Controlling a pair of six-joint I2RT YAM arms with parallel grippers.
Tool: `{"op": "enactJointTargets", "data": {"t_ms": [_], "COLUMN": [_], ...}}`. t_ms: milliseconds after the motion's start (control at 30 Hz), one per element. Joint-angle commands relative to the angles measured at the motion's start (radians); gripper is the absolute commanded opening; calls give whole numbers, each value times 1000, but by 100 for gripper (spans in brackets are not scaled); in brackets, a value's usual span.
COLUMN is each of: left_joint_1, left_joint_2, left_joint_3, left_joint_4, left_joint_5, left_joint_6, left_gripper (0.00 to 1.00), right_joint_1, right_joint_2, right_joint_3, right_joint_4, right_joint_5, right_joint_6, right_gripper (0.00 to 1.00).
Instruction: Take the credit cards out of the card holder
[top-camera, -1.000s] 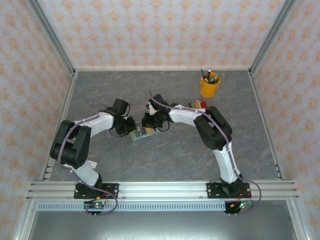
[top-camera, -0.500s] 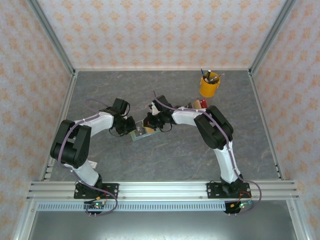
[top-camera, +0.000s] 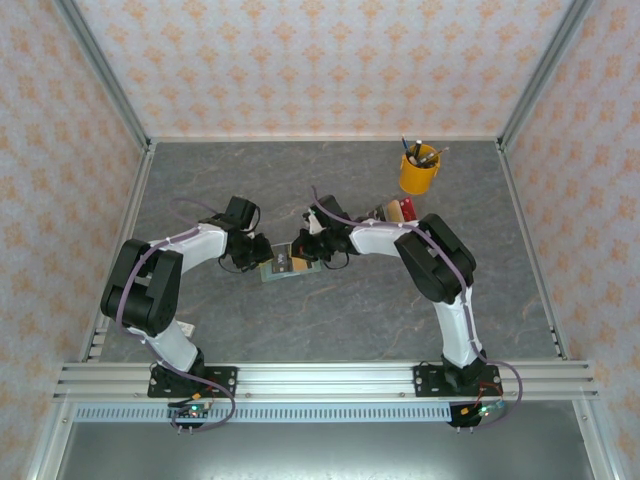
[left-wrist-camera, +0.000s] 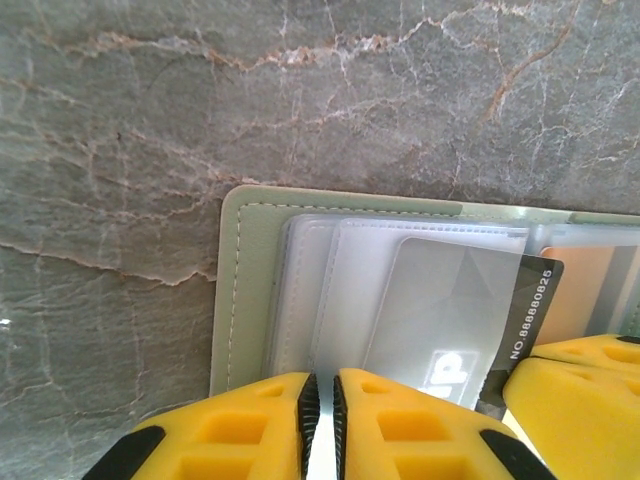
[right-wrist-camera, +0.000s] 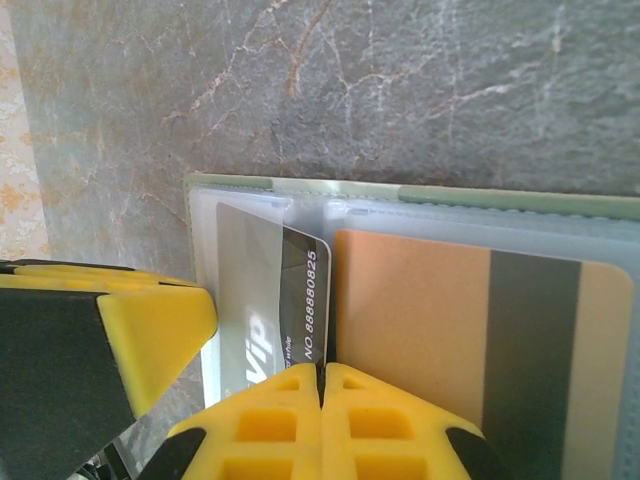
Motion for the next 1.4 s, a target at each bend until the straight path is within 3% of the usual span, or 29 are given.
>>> {"op": "enactJointTargets", "data": {"t_ms": [0,167,333,500,633,1000,1367], "left_joint_1": [6,5,6,6,6,5,6], "left_joint_2": [37,46,60,70,79,97,114], "left_joint_3": [-24,-23,-20,-16,-11,-11,-6], "left_joint_4": [-61,-66,-68,-73,-78,-84,-84], "left_joint_5": [-72,-72,-62,-57,-57,-55,-45], "left_joint_6": [30,34,42,45,50,48,50], "left_gripper": [17,15,13,12,12,10,6], "right_joint_1": [-6,-6,-6,-6,-6,-6,-6], "right_joint_2": [-39,-59,-43,-6,15,58,59], "right_joint_3": [-22,-31,-18,6,22,47,50], "right_joint_4": [20,-7,-14,-22,-44,-54,-34], "right_joint_5": [45,127,107,40,22,-51,-111], "right_joint_6": [12,4,16,28,17,0,-6], "right_gripper": [0,0,0,23,29,28,18]}}
